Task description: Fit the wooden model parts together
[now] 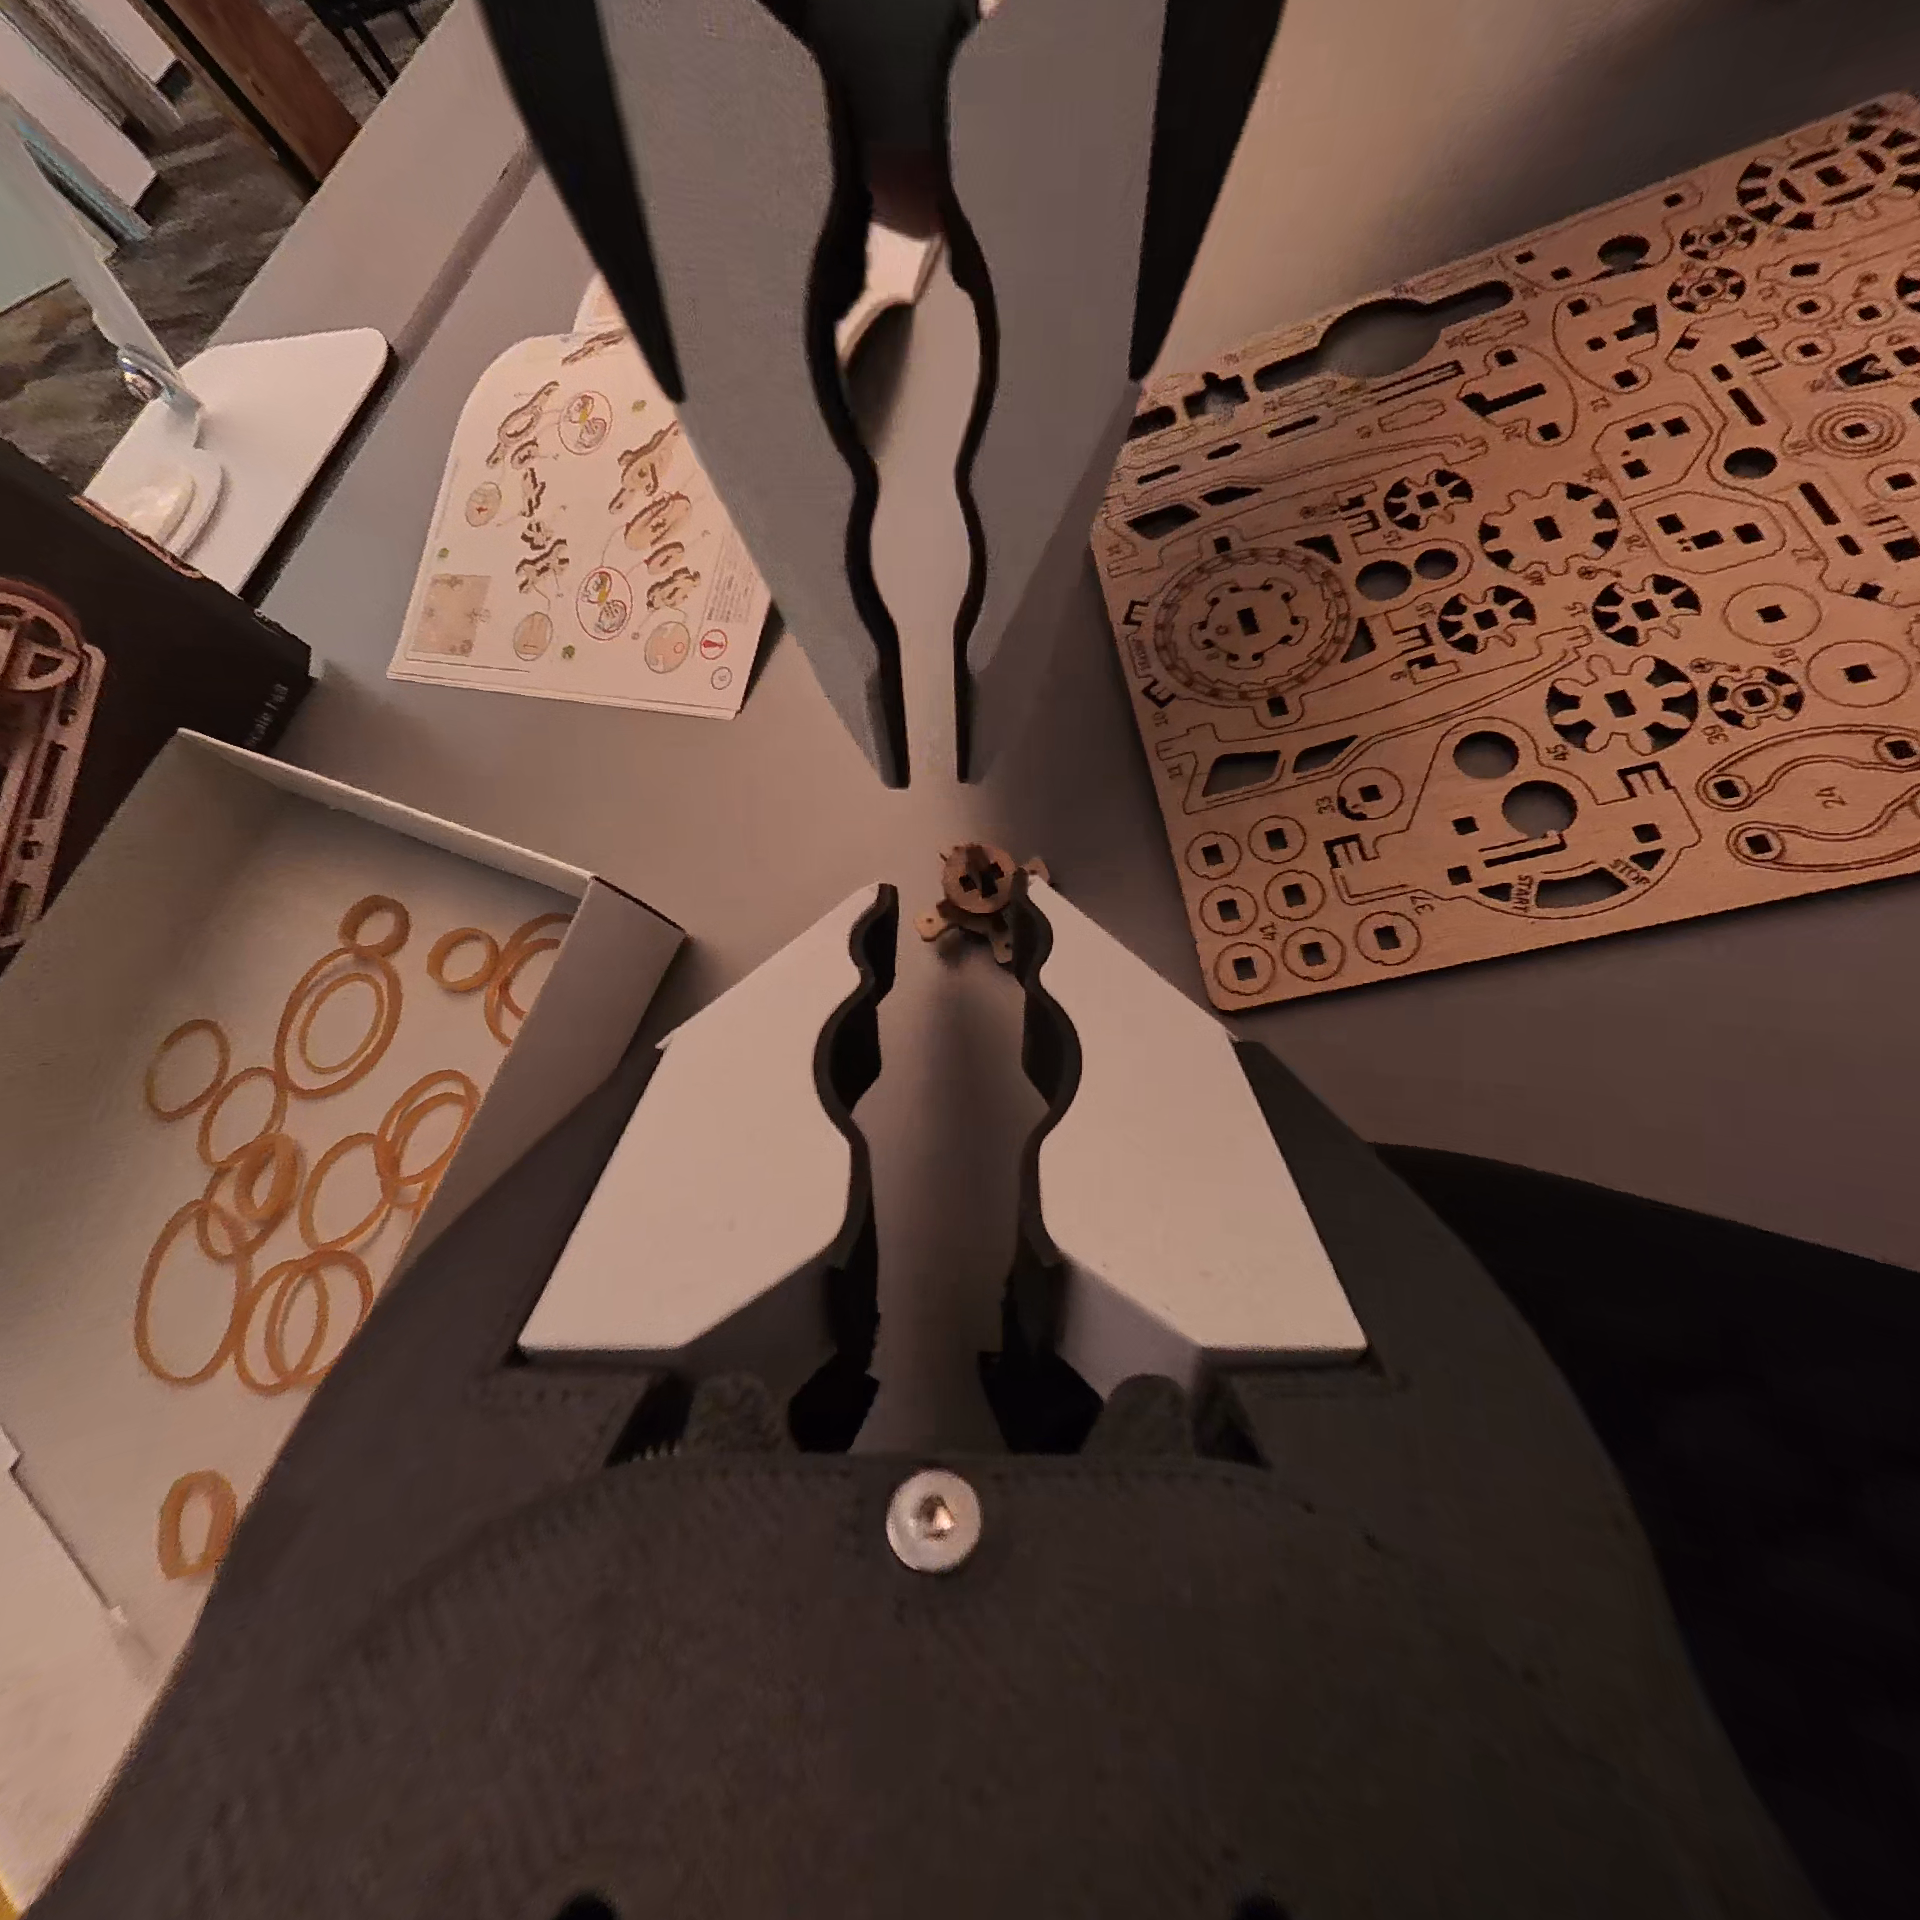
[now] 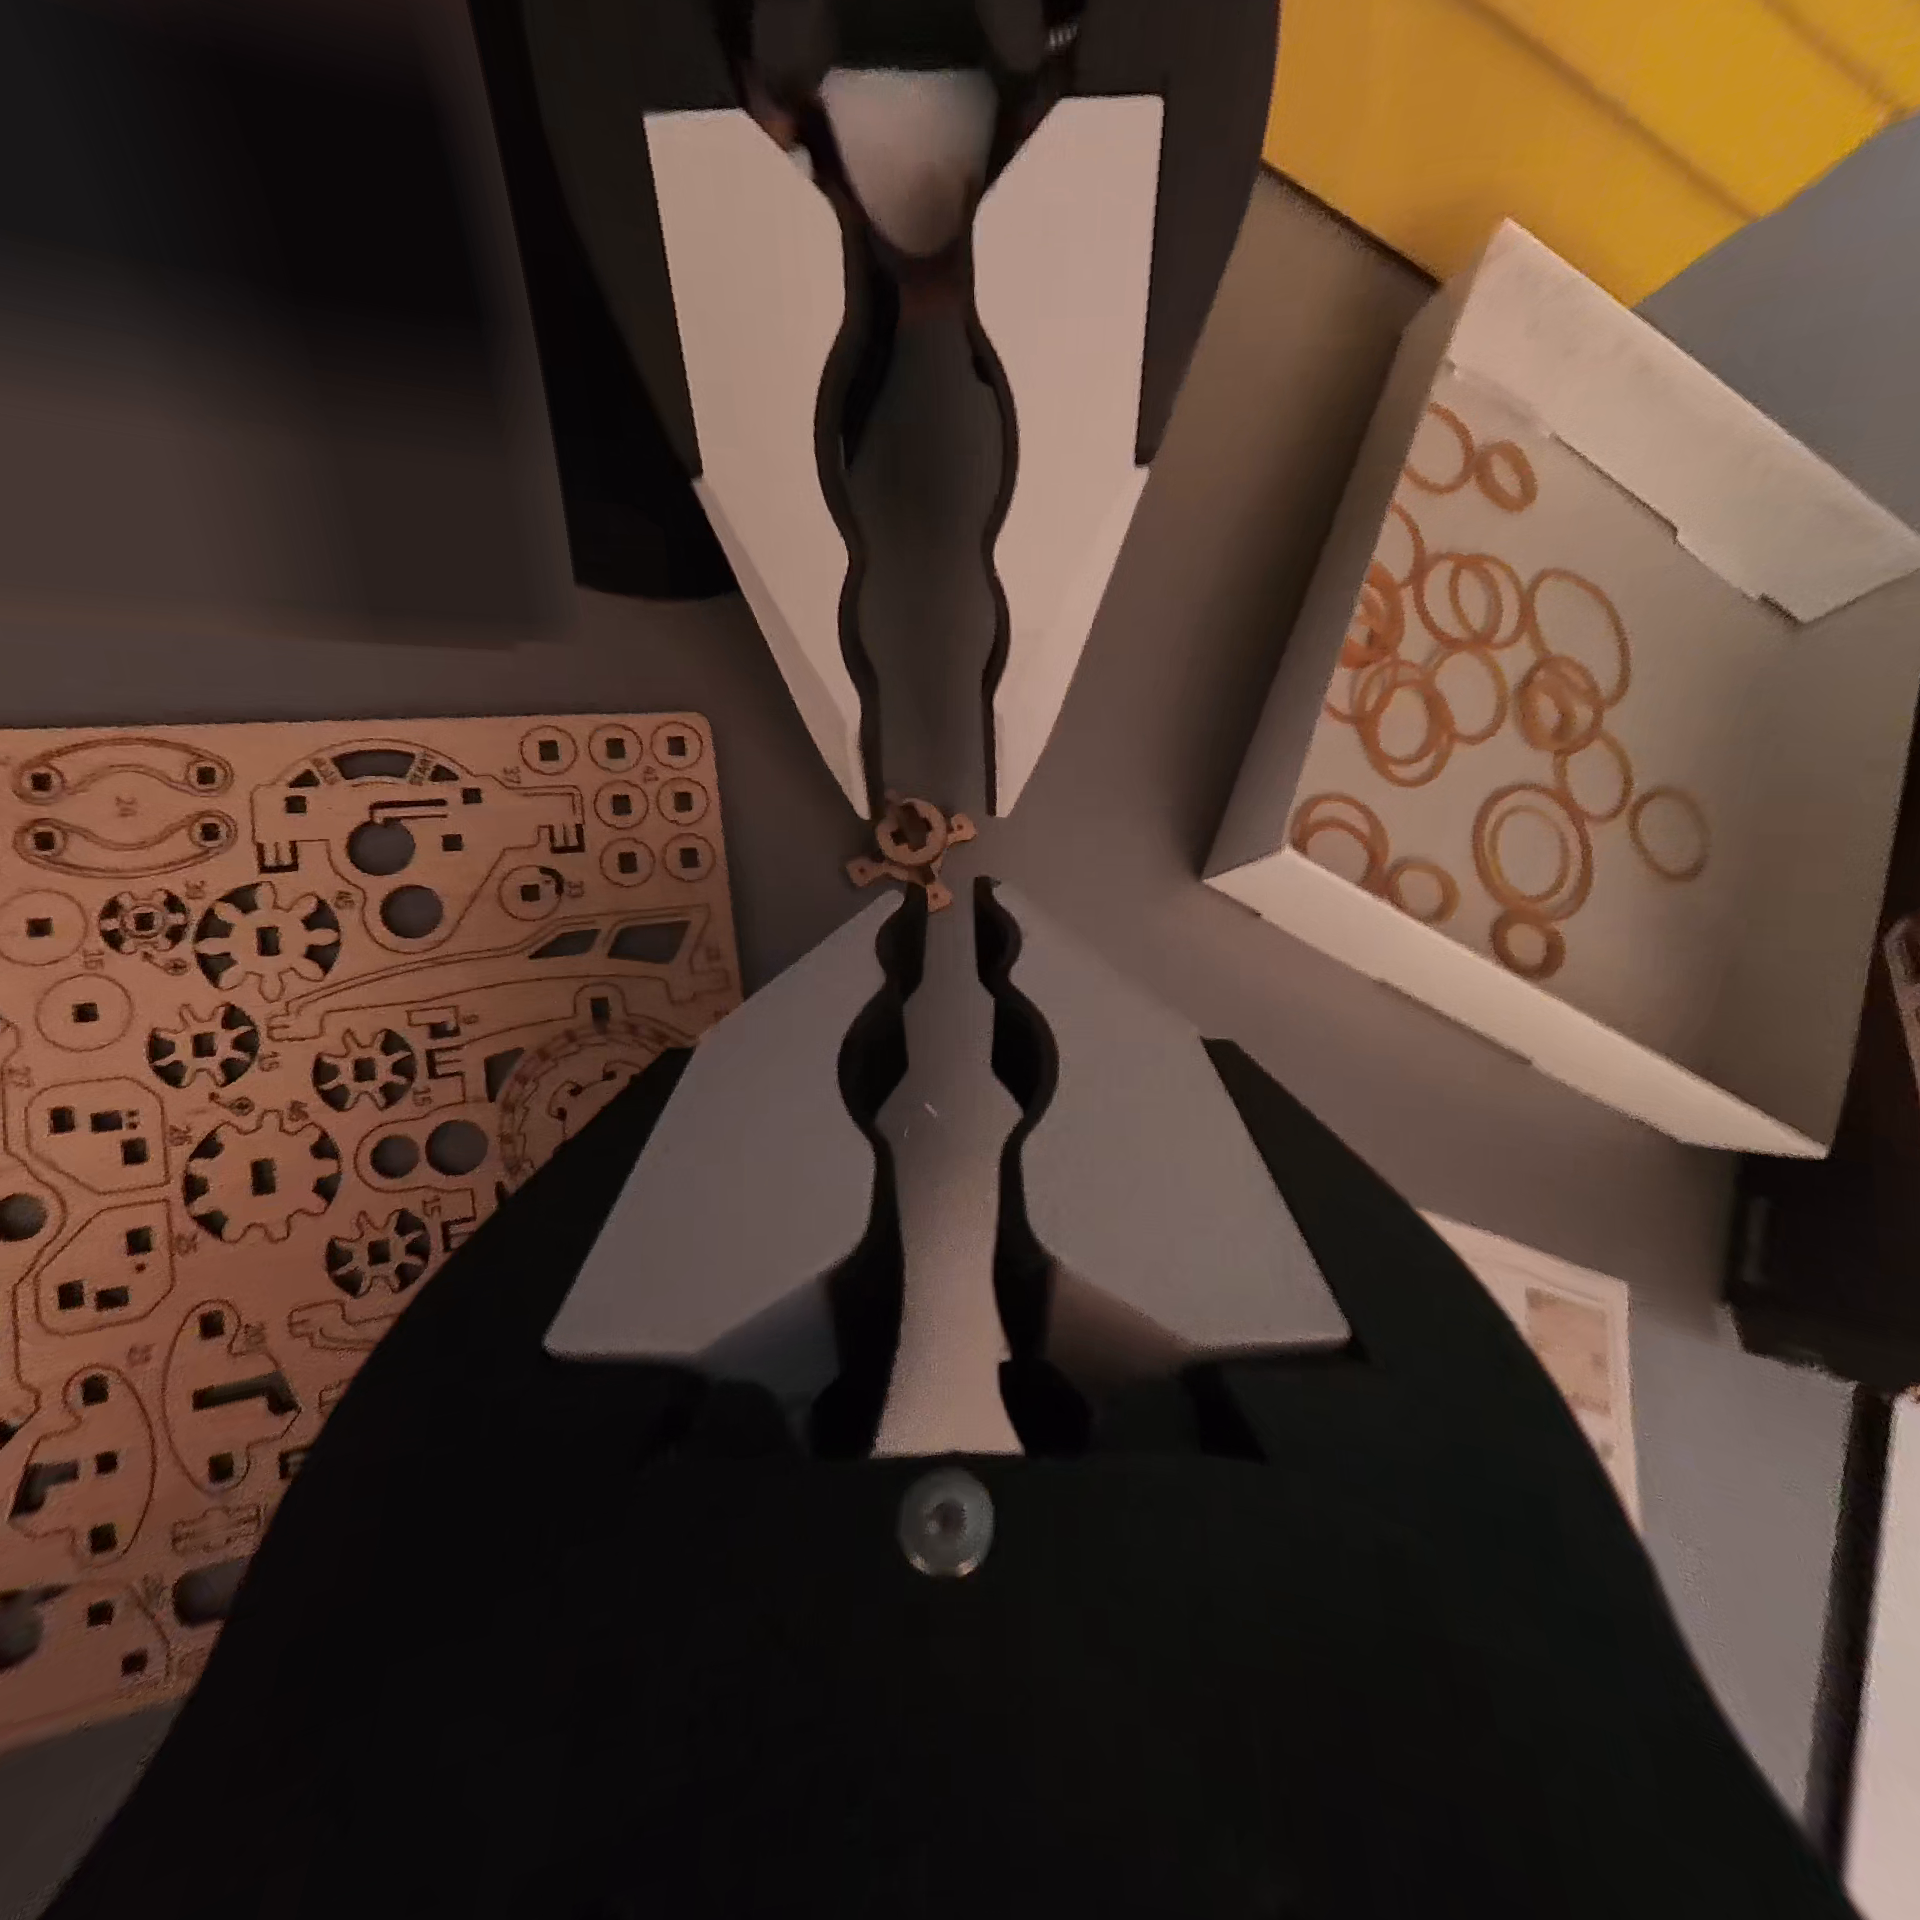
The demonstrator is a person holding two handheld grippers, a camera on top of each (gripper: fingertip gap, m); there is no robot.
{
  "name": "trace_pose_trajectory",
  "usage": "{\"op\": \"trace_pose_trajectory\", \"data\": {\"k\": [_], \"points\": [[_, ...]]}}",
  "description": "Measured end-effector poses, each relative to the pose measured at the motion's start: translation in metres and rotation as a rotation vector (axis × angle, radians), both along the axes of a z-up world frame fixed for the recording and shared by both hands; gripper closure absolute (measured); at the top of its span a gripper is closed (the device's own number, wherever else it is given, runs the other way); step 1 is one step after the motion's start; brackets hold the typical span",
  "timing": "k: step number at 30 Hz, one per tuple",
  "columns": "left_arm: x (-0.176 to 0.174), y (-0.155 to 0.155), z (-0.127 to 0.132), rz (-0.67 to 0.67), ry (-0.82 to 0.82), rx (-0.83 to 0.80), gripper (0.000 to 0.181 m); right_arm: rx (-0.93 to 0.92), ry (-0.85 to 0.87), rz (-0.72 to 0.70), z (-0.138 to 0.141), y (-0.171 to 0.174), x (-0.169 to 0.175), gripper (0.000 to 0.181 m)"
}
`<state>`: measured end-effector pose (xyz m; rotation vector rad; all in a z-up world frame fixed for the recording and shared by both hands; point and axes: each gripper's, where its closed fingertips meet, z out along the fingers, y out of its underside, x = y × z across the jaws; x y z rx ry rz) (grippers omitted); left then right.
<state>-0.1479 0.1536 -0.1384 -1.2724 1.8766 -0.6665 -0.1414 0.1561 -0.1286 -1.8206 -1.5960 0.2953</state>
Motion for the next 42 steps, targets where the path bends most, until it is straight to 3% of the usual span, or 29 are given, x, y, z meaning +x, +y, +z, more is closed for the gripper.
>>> {"op": "trace_pose_trajectory", "data": {"k": [7,24,38,42], "points": [[-0.005,0.001,0.003,0.017,-0.01,-0.04,0.156,-0.093,-0.167,0.166,0.006,-0.009,-0.017,0.175],[-0.005,0.005,-0.011,0.014,0.03,-0.001,0.164,-0.179,-0.349,0.12,-0.006,-0.001,-0.011,0.174],[-0.006,0.006,-0.006,0.024,0.005,-0.034,0.161,-0.196,-0.346,0.17,-0.015,-0.001,-0.015,0.177],[-0.006,0.006,-0.009,0.024,0.021,-0.019,0.163,-0.185,-0.346,0.16,-0.004,0.001,-0.016,0.175]]}}
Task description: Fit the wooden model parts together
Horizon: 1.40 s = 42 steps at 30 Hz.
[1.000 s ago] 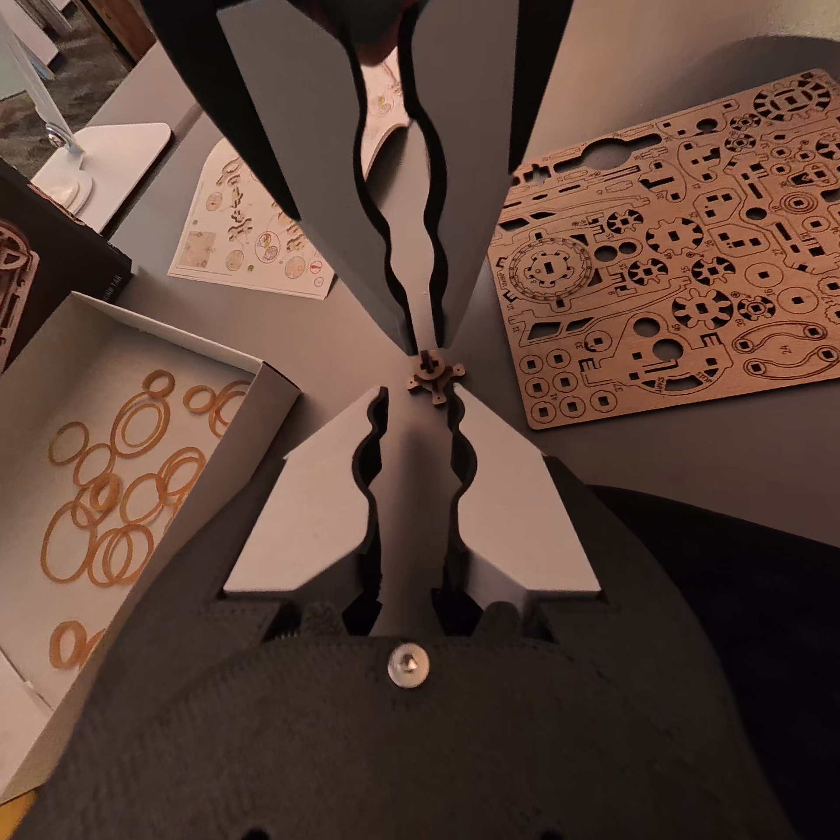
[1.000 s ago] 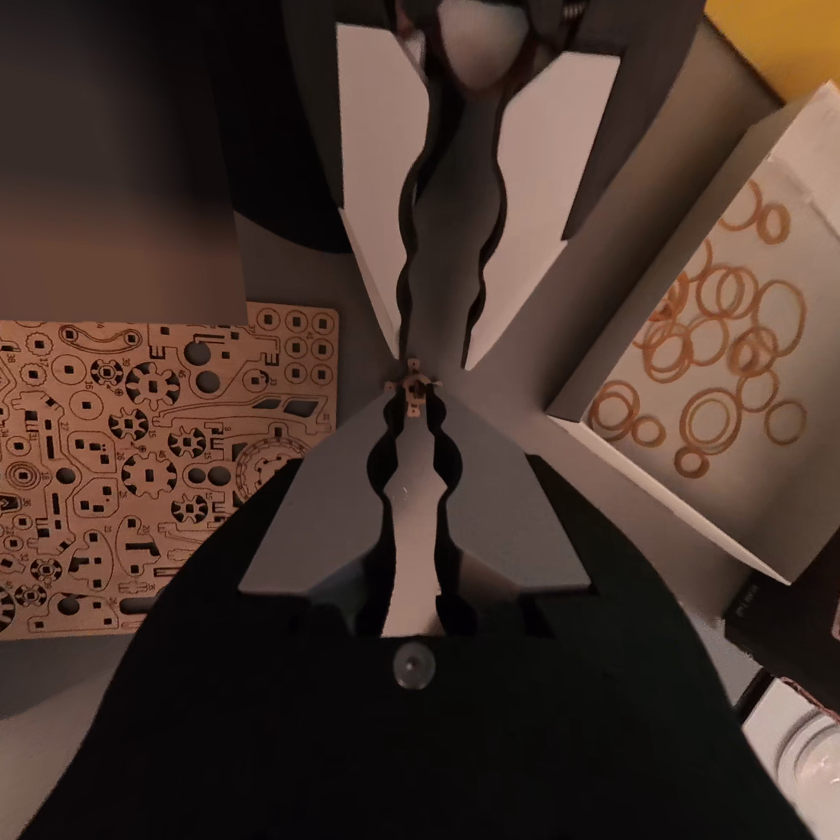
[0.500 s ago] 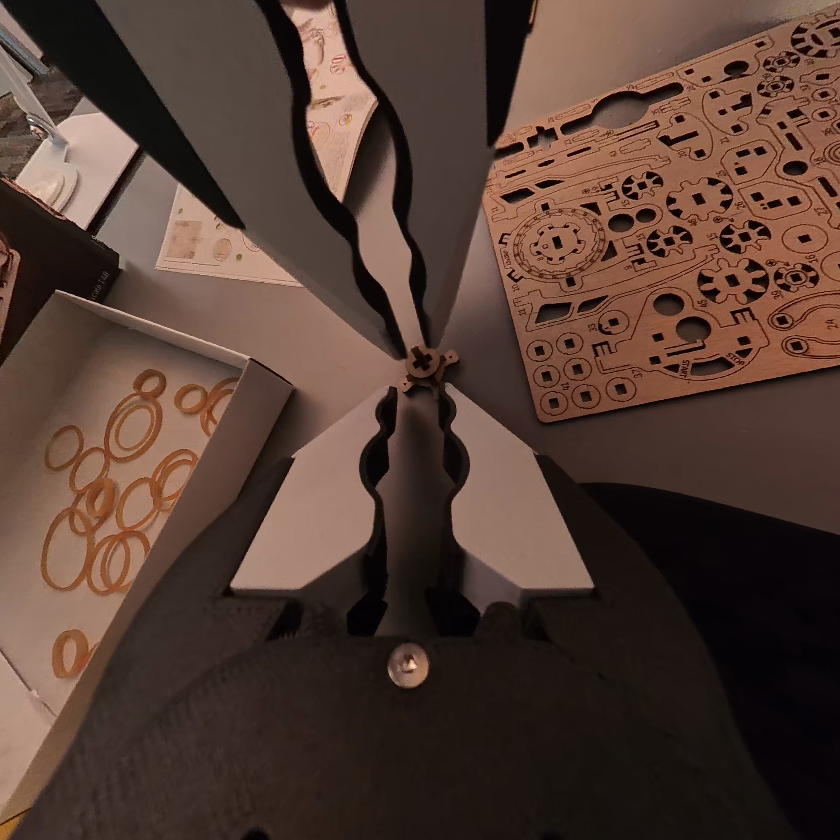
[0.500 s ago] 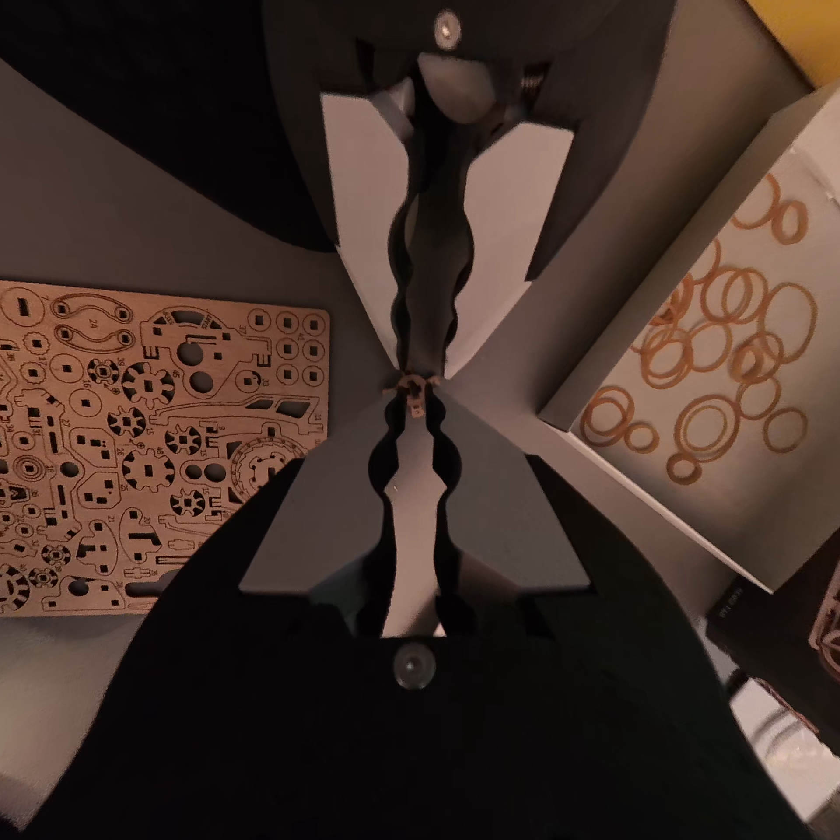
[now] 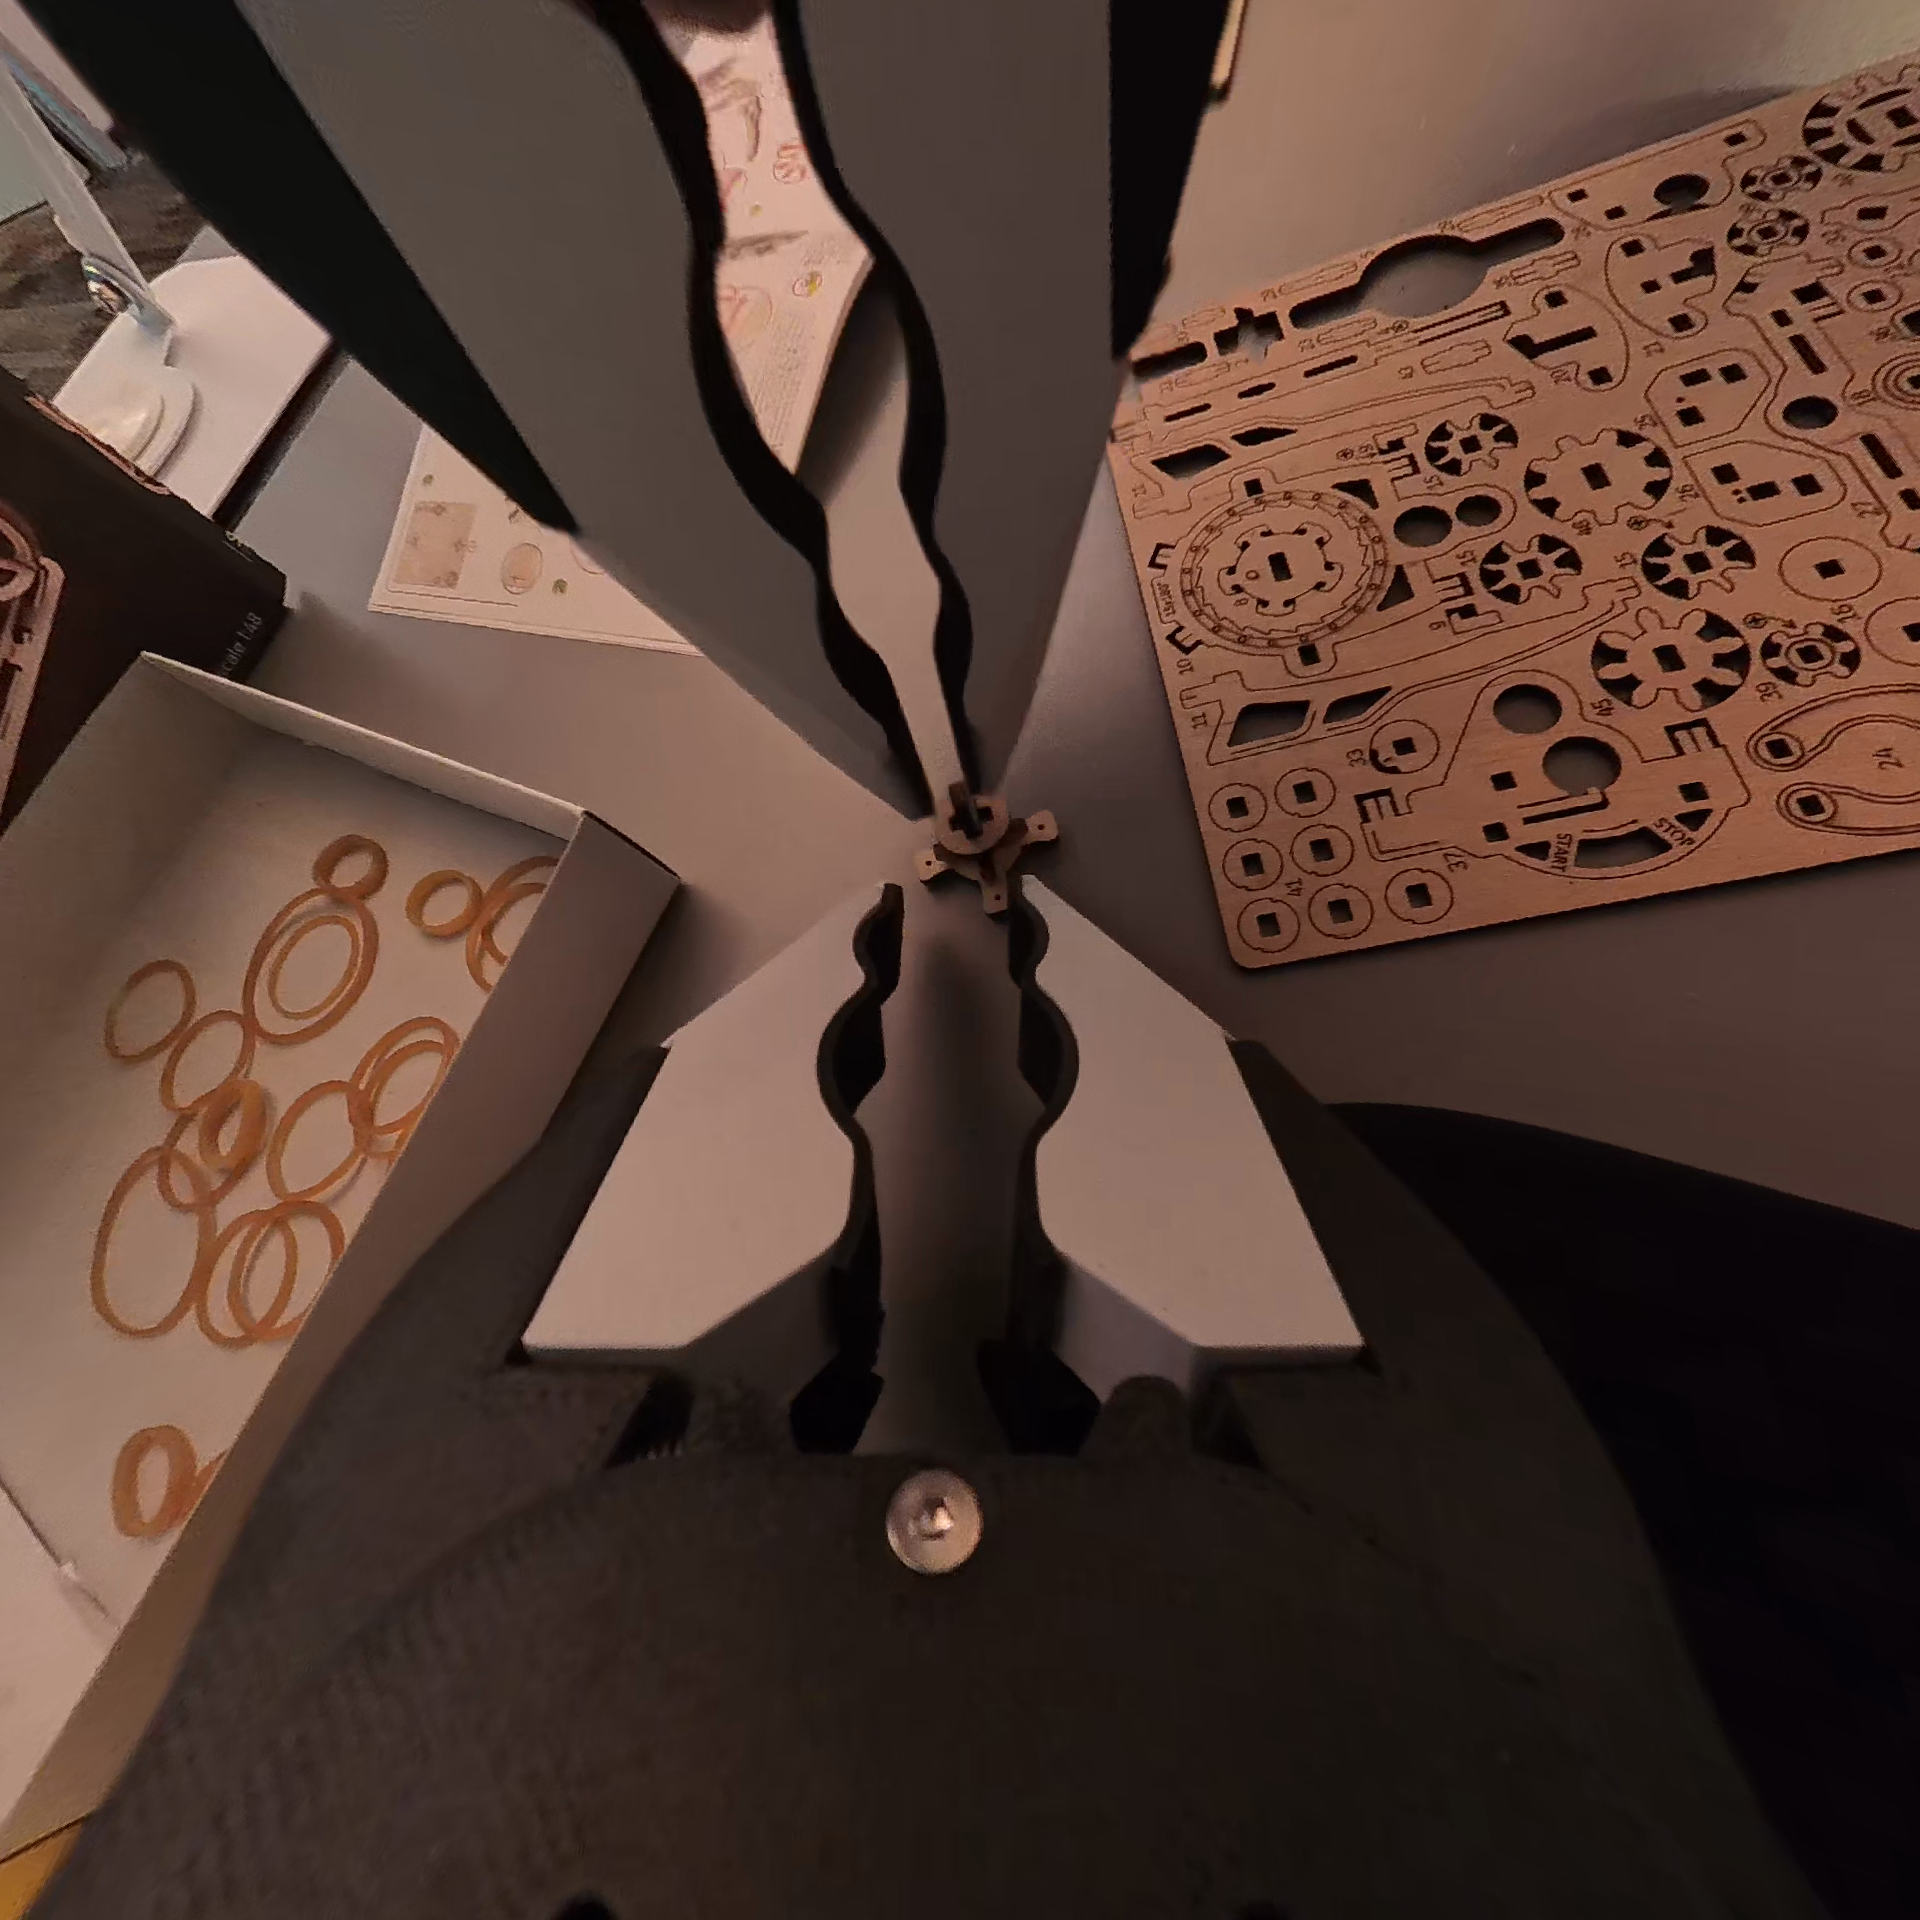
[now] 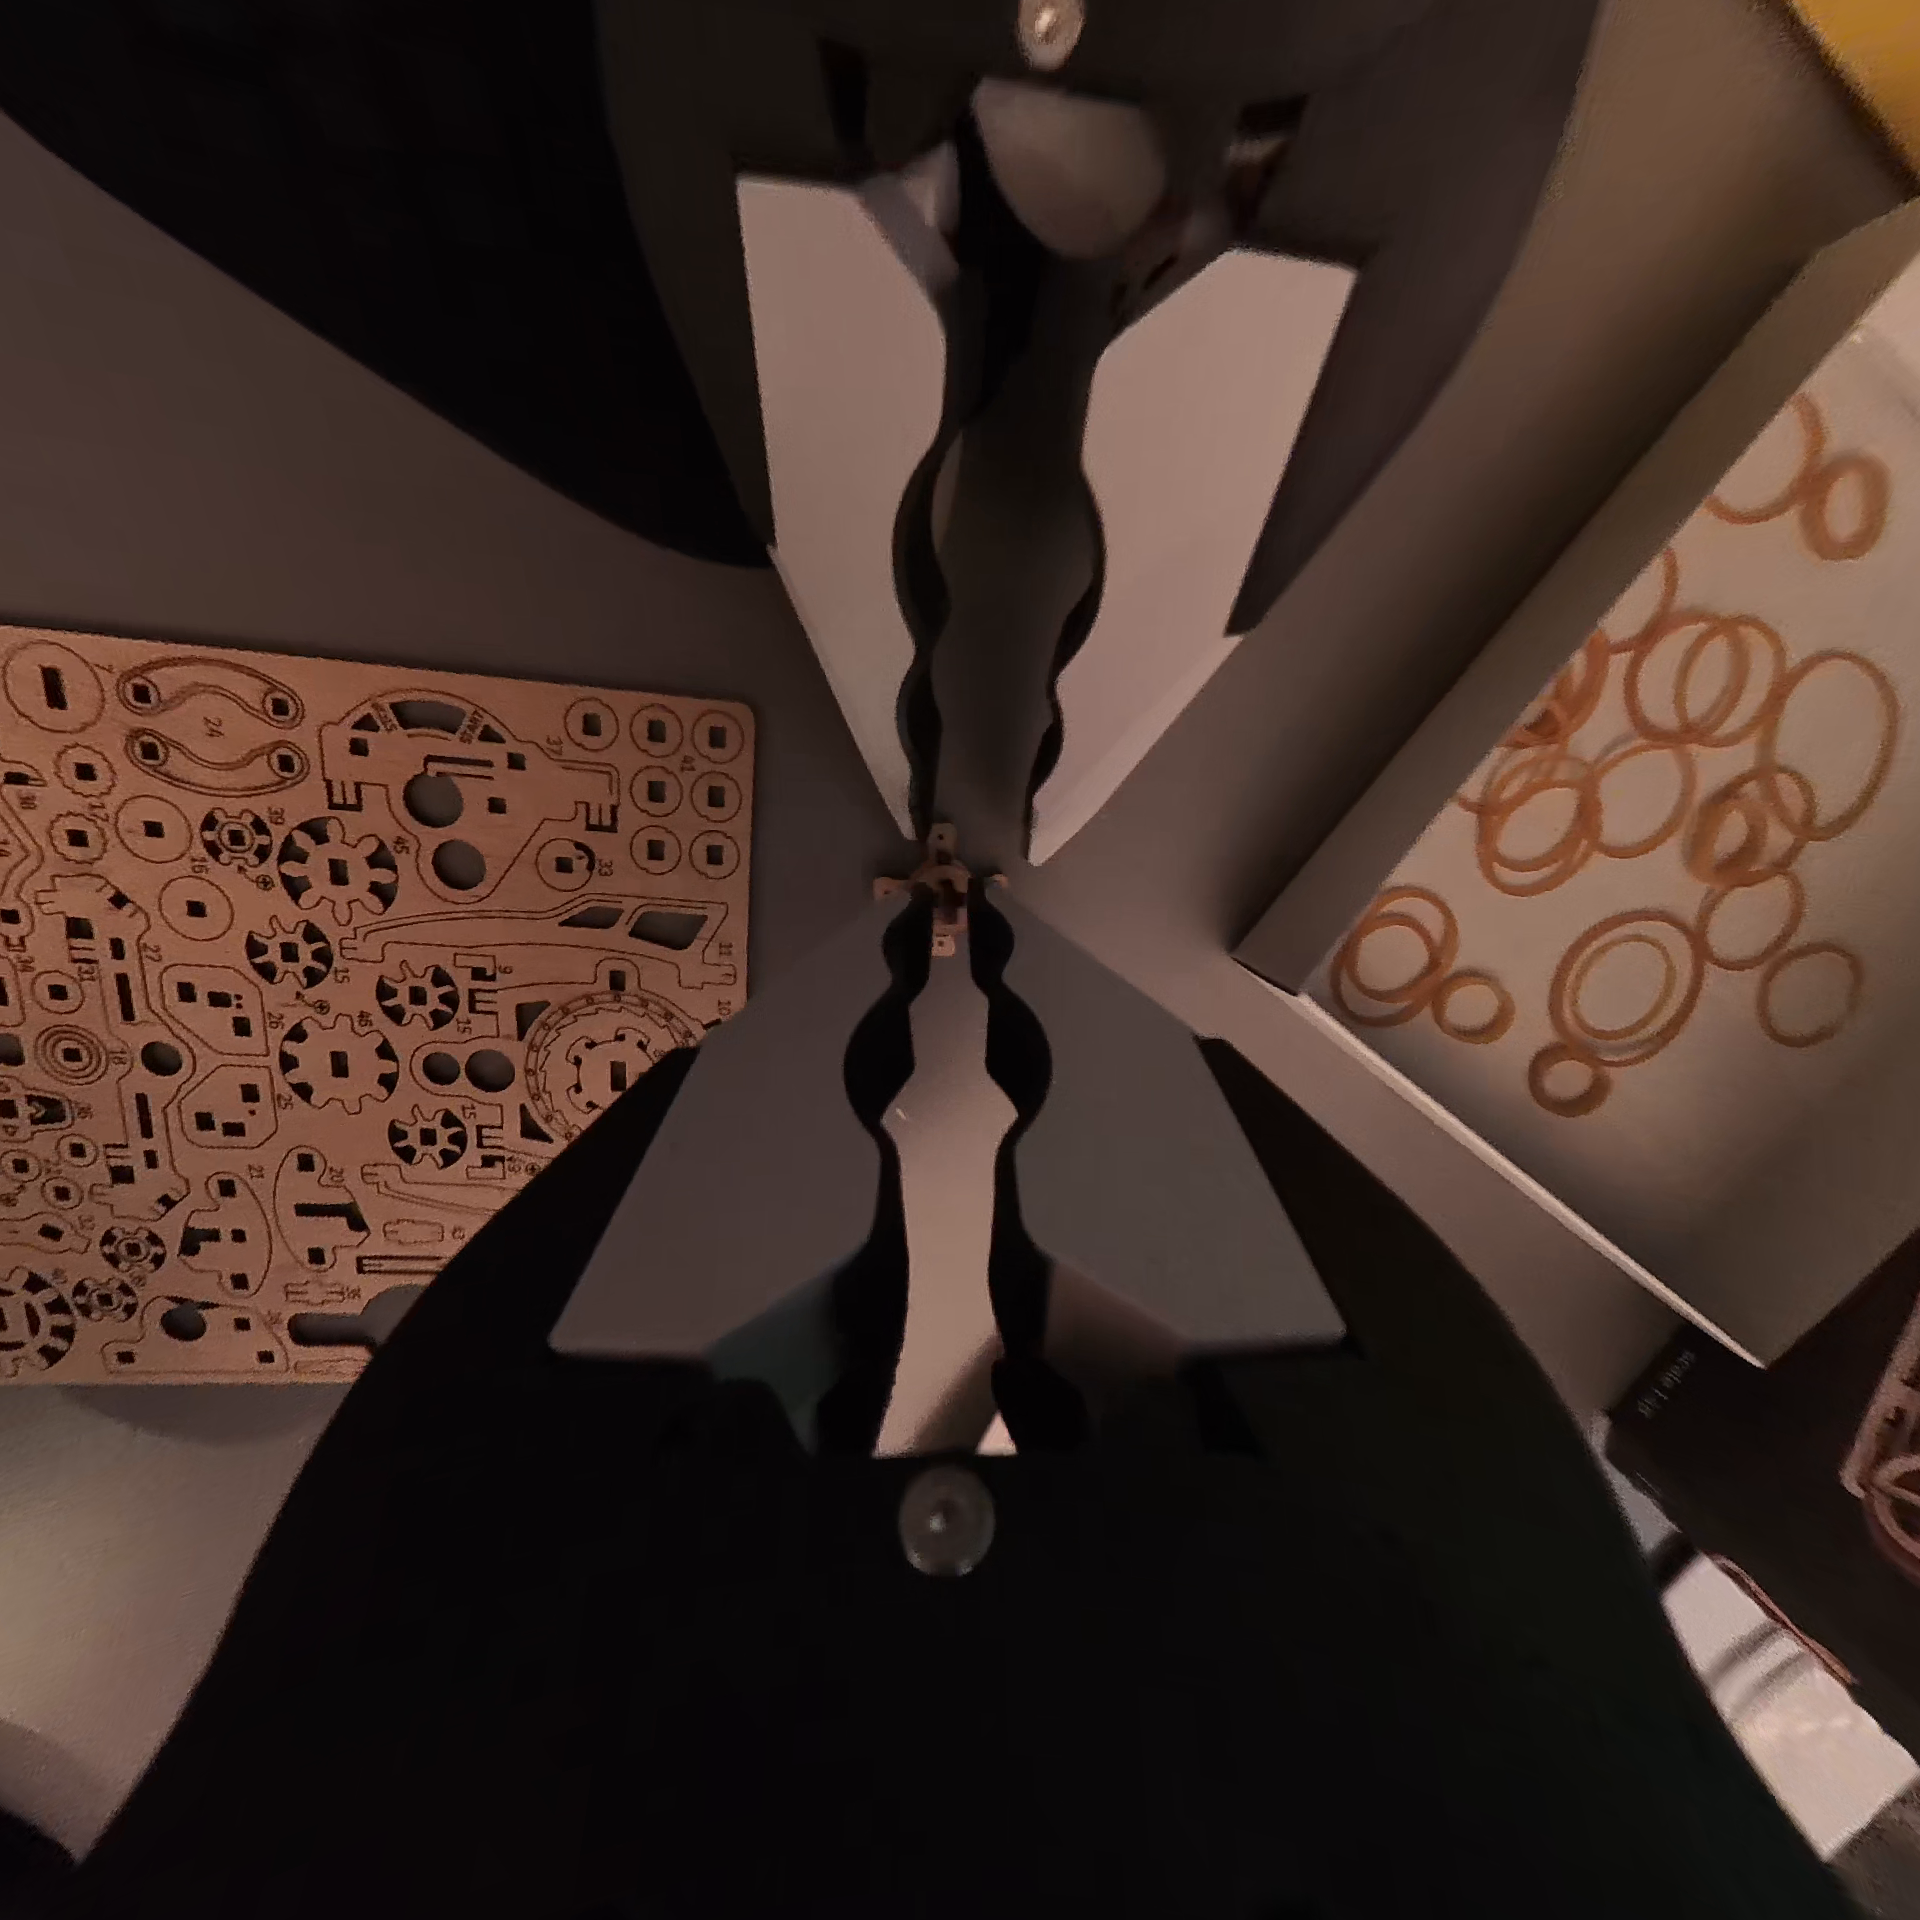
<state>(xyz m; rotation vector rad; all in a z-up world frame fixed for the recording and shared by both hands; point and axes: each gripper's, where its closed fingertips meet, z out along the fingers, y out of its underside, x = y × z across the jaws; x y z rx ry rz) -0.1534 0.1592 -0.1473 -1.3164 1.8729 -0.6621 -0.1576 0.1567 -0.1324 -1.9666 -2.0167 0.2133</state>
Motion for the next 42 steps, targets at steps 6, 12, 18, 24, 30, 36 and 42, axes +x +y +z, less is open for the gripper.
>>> {"op": "trace_pose_trajectory", "data": {"k": [6,12,18,24,30,36,42], "points": [[0.0,0.001,0.002,0.003,-0.013,-0.015,0.161,-0.011,-0.013,-0.012,0.009,0.0,0.0,0.177],[0.0,0.0,0.002,0.001,-0.013,-0.013,0.161,-0.041,-0.027,-0.025,-0.008,0.0,0.0,0.178],[0.0,0.0,0.002,0.001,-0.011,-0.016,0.161,-0.032,-0.042,-0.013,-0.01,-0.002,0.0,0.175],[0.0,0.0,0.001,-0.002,-0.006,-0.003,0.163,-0.002,-0.02,-0.013,-0.003,0.0,-0.005,0.178],[0.0,0.0,0.003,0.002,-0.021,-0.012,0.161,-0.012,-0.022,-0.041,-0.003,0.0,0.001,0.179],[0.0,0.001,0.003,0.003,-0.021,-0.011,0.161,-0.004,-0.013,-0.058,0.009,0.002,0.002,0.179],[0.0,0.0,0.003,0.002,-0.017,-0.007,0.161,-0.027,-0.078,-0.068,0.002,0.0,0.011,0.176]]}}
